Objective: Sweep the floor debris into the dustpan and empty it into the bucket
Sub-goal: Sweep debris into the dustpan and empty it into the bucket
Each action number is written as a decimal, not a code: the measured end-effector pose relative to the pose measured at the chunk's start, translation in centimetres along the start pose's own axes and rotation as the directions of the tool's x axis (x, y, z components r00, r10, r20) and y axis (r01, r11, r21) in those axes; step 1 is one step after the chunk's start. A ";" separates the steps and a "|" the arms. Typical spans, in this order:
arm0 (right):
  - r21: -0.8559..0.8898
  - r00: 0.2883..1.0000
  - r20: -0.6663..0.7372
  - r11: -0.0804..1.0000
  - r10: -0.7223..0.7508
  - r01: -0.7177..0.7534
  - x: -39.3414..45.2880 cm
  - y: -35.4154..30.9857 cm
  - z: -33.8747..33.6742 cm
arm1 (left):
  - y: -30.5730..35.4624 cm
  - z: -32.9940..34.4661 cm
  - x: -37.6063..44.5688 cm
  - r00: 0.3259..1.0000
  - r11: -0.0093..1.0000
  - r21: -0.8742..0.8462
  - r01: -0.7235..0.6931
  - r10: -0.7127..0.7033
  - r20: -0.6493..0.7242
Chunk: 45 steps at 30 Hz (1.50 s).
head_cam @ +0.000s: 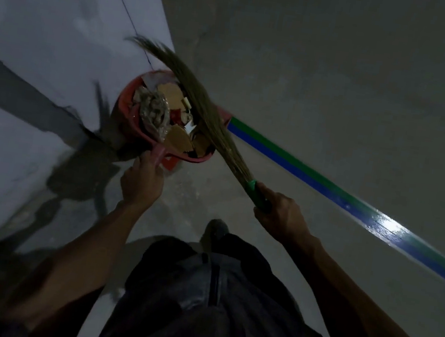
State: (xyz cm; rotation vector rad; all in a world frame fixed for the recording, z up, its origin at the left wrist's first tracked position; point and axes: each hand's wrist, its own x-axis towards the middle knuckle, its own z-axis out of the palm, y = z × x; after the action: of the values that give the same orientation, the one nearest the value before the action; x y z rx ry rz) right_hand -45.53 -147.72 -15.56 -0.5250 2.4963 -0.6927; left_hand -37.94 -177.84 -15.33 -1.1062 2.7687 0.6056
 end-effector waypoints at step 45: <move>-0.057 0.890 0.049 0.891 0.454 -0.451 24.8 -22.5 13.6 | -13.4 -8.4 43.5 0.786 0.754 0.396 -0.525 0.251 0.565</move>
State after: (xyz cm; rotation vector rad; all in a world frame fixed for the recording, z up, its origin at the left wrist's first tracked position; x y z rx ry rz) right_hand -52.92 -182.52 -21.98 0.0335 2.4473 -0.4284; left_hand -60.15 -217.83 -22.17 -0.1835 2.4674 0.0720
